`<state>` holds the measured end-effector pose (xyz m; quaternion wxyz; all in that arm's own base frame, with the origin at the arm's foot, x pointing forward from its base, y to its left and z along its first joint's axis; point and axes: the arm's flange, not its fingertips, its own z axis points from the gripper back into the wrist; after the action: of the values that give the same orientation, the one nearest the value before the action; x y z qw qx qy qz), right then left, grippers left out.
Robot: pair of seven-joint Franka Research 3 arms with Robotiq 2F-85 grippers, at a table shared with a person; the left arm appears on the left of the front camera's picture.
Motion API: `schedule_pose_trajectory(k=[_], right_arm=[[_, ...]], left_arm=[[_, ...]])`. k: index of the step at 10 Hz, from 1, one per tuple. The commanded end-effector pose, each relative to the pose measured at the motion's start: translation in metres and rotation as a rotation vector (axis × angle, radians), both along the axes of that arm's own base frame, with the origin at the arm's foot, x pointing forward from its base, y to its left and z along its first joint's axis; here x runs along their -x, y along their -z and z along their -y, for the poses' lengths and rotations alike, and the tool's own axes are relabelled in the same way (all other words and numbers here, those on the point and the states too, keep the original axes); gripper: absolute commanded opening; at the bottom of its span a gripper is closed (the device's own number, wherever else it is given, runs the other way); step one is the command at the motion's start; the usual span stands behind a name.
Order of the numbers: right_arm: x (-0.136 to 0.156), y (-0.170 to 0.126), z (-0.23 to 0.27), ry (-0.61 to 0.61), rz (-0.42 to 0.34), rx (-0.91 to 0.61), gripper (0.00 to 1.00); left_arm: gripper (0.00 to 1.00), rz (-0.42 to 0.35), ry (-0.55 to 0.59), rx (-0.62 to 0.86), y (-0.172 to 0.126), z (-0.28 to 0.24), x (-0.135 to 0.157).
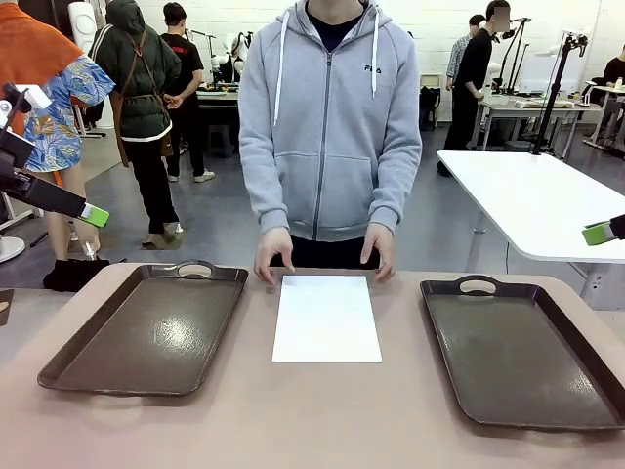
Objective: Sort the A4 documents.
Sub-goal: Receive the A4 Paper.
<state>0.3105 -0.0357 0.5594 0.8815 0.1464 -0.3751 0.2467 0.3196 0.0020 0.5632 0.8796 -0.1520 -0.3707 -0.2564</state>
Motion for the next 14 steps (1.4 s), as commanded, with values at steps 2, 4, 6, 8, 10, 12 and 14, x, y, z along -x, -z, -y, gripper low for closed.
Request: schedule_pose_trajectory(k=[2,4,6,8,10,12,14], right_arm=[[-0.0005,0.0007,-0.0014,-0.01,-0.001,-0.006,1.0],[-0.0005,0.0007,-0.0014,-0.01,-0.001,-0.006,1.0],[-0.0005,0.0007,-0.0014,-0.01,-0.001,-0.006,1.0],[-0.0005,0.0007,-0.0014,-0.01,-0.001,-0.006,1.0],[-0.0005,0.0007,-0.0014,-0.01,-0.001,-0.006,1.0],[-0.0005,0.0007,-0.0014,-0.01,-0.001,-0.006,1.0],[-0.0005,0.0007,-0.0014,-0.01,-0.001,-0.006,1.0]], left_arm=[[1.0,-0.001,0.005,-0.001,0.0007,-0.0003,-0.0004],[1.0,-0.001,0.005,-0.001,0.0007,-0.0003,-0.0004],[1.0,-0.001,0.005,-0.001,0.0007,-0.0003,-0.0004],[1.0,-0.001,0.005,-0.001,0.0007,-0.0003,-0.0004],[1.0,-0.001,0.005,-0.001,0.0007,-0.0003,-0.0004],[1.0,-0.001,0.005,-0.001,0.0007,-0.0003,-0.0004],[1.0,-0.001,0.005,-0.001,0.0007,-0.0003,-0.0004]])
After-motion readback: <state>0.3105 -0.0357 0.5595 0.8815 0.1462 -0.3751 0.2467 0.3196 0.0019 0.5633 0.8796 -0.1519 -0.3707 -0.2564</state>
